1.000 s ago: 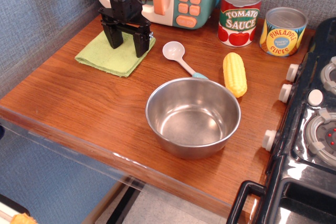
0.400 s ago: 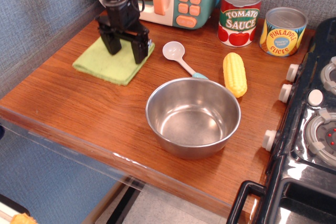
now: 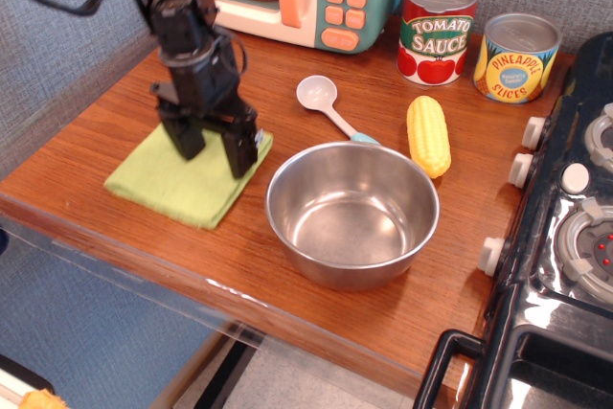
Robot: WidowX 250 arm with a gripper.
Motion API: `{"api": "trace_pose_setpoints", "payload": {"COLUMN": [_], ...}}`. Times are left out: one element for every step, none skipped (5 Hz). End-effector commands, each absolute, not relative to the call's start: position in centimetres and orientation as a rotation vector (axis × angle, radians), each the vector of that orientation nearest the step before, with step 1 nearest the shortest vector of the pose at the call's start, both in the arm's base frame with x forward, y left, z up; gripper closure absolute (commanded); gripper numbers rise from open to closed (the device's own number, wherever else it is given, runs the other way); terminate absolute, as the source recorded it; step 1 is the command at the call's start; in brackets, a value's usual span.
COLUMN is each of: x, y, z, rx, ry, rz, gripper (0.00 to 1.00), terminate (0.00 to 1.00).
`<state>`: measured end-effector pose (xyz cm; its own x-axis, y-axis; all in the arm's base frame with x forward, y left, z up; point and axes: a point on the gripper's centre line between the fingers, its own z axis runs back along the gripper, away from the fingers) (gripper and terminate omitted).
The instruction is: Move the green rag forward next to the silver pot.
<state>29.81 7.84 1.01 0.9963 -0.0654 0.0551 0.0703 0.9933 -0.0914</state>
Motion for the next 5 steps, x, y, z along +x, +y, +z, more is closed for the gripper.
{"api": "trace_pose_setpoints", "payload": {"x": [27.4,28.2,28.7,28.6,28.9], "y": [7.3,6.7,6.0,5.8,5.6], "z": [2.1,4.0,7.2,8.3,8.0], "rx": [-0.09,-0.072,-0.019,0.021,0.036], "ry": [-0.057,-0.092,-0.128,-0.113,-0.082], "rz": [-0.071,-0.096,-0.118,-0.116,-0.11], "gripper": [0.0,0.0,0.0,0.0,0.0], "terminate": [0.0,0.0,0.0,0.0,0.0]}}
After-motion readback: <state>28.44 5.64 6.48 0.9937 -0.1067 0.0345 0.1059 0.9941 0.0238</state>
